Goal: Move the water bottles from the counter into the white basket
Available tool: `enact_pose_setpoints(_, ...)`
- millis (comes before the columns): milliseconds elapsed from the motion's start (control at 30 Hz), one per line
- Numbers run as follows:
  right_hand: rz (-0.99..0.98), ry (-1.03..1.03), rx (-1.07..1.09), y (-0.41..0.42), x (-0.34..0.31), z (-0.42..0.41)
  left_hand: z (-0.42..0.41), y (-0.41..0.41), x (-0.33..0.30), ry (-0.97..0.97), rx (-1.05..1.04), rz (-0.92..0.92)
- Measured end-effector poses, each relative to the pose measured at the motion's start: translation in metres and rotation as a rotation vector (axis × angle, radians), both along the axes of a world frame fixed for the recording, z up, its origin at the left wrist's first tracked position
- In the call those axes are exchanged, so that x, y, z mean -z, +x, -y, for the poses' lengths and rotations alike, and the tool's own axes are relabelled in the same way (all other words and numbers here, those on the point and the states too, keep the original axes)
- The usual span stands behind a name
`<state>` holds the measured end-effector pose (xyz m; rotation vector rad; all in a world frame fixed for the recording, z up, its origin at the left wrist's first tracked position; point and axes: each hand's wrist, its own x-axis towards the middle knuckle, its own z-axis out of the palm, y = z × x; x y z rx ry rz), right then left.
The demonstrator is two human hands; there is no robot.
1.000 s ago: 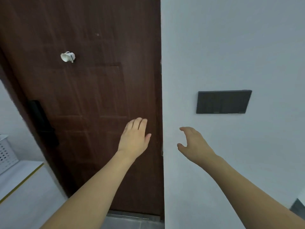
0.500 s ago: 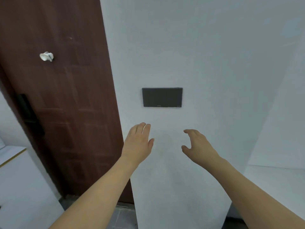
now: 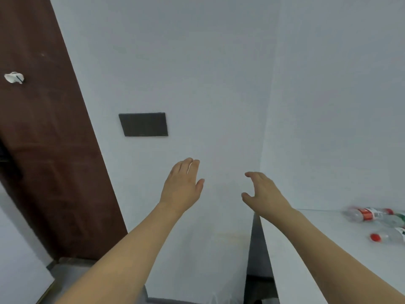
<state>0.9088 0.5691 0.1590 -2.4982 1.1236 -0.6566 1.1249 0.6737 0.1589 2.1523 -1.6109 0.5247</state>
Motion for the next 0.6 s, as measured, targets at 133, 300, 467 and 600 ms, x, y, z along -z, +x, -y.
enact_pose_setpoints(133,0.004,0.02,0.004,-0.077,0.005,0.03,0.028,-0.077,0.004,0.021,0.005,-0.032)
enact_pose_setpoints(300,-0.023,0.036,0.0,-0.132,0.005,0.062,0.06,-0.141,0.016,0.061,0.022,-0.049)
enact_pose_setpoints(467,-0.036,0.022,0.02,-0.181,0.019,0.097,0.105,-0.185,0.023,0.078,0.056,-0.082)
enact_pose_setpoints(600,-0.057,0.039,0.057,-0.247,0.022,0.138,0.138,-0.247,0.025,0.089,0.073,-0.074)
